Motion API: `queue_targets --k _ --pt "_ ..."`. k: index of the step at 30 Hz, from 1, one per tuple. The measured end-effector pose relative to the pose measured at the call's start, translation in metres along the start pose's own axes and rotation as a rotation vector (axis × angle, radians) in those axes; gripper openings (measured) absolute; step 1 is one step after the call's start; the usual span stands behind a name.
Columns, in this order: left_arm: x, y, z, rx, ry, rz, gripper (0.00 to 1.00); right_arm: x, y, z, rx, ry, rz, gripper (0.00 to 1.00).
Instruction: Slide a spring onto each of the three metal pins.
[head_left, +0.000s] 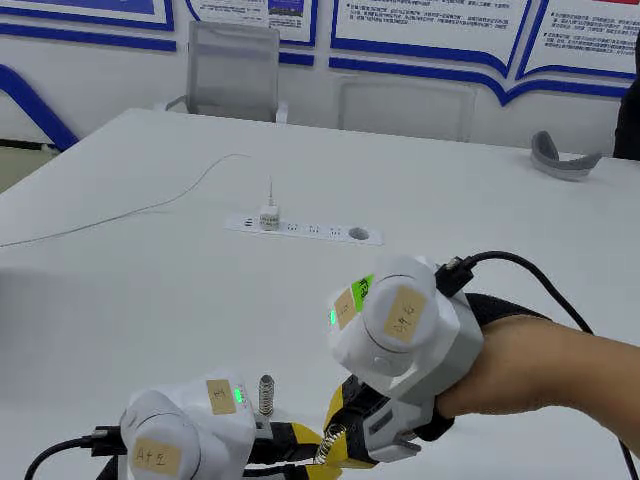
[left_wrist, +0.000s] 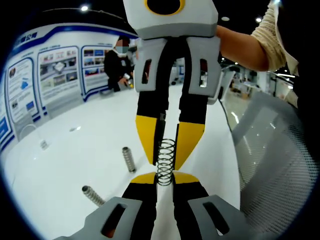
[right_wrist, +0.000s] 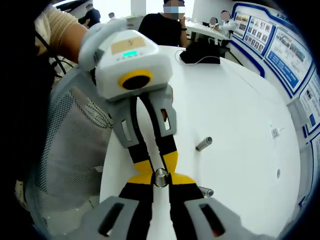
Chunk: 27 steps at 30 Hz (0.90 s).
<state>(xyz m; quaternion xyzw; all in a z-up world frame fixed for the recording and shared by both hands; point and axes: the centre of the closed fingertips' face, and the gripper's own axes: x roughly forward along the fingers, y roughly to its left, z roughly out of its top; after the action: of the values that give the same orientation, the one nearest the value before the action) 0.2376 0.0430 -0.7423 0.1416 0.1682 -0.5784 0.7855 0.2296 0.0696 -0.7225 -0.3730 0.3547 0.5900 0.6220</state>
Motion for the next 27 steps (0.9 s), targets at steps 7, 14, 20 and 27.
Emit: queue_targets --k 7,14,20,27 --pt "0.0 0.001 0.001 0.002 -0.006 0.003 0.11 -0.001 0.0 0.003 -0.006 -0.006 -0.003 0.12" --pt "-0.001 0.002 0.0 -0.007 -0.006 0.01 0.14 -0.003 -0.002 0.003 -0.003 -0.009 -0.011 0.12" --pt "-0.002 0.003 -0.001 -0.026 -0.007 0.011 0.18 -0.006 -0.005 0.0 0.003 -0.007 -0.021 0.12" --pt "-0.005 0.007 -0.002 -0.05 -0.009 0.02 0.23 -0.012 -0.01 -0.003 0.015 -0.008 -0.035 0.12"
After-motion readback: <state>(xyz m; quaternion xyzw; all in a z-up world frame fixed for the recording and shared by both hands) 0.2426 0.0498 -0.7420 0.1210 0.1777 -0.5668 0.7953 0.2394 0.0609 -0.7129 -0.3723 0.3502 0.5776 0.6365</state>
